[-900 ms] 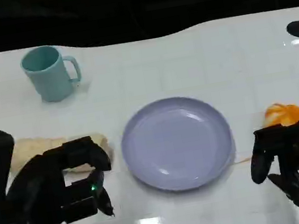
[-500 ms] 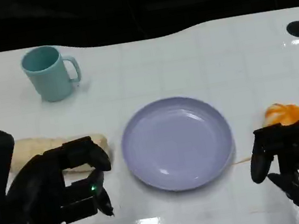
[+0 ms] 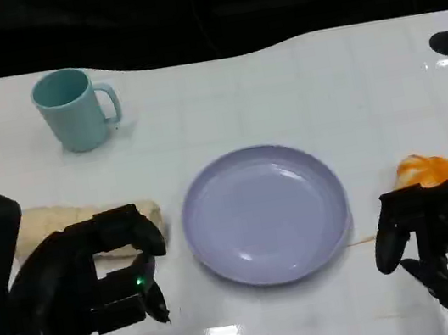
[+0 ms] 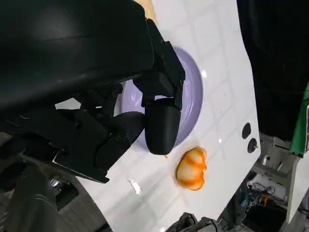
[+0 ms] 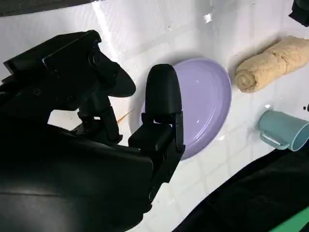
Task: Grasp the towel on the left side of the plate with the left hand and place it into the plate.
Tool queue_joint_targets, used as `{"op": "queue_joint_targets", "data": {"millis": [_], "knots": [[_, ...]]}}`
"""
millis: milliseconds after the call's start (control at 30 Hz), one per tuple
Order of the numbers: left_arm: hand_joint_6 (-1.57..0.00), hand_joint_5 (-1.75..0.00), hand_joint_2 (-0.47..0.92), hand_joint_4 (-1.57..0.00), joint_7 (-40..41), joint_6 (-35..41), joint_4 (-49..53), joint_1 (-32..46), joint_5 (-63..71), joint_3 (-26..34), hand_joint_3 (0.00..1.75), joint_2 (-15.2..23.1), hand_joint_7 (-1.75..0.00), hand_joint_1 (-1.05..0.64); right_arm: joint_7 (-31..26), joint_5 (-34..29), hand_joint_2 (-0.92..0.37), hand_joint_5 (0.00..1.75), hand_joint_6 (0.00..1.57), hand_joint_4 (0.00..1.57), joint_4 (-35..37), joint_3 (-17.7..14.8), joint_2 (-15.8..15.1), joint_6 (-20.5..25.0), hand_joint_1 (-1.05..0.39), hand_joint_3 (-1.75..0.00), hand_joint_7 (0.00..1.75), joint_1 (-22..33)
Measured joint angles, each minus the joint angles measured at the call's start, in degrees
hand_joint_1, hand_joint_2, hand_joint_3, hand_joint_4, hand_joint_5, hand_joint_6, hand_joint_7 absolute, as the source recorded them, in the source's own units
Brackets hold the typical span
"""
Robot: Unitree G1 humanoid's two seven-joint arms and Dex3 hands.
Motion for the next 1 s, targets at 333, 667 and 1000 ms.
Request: {"op": "queue_joint_targets", "data": {"millis": [333, 667, 1000], "knots": [[-0.61, -1.36, 0.60, -0.59, 2.83, -2.87, -0.51, 0.02, 4.08, -0.96, 1.00, -0.22, -1.00, -0.13, 0.00, -0.10, -0.55, 1.75, 0.71, 0.73, 0.05, 0.25, 0.01, 0.03, 0.00, -1.10, 1.43, -0.10], [-0.36, -0.71, 0.92, -0.28, 0.05, -22.33, 3.36, 0.04, 18.18, -8.55, 0.28, 6.84, -0.11, -0.33, -0.01, -0.14, -0.57, 1.75, 0.71, 0.72, -0.23, 0.75, 0.08, 0.57, 0.01, -1.07, 1.42, -0.25], [-0.17, -0.53, 0.92, -0.01, -5.92, -30.25, 9.19, -7.59, 38.76, -19.26, 0.07, 18.78, 0.00, -0.58, -0.12, -0.15, -0.56, 1.75, 0.71, 0.72, -0.25, 0.93, 0.30, 0.54, 0.00, -1.08, 1.42, -0.67]]}}
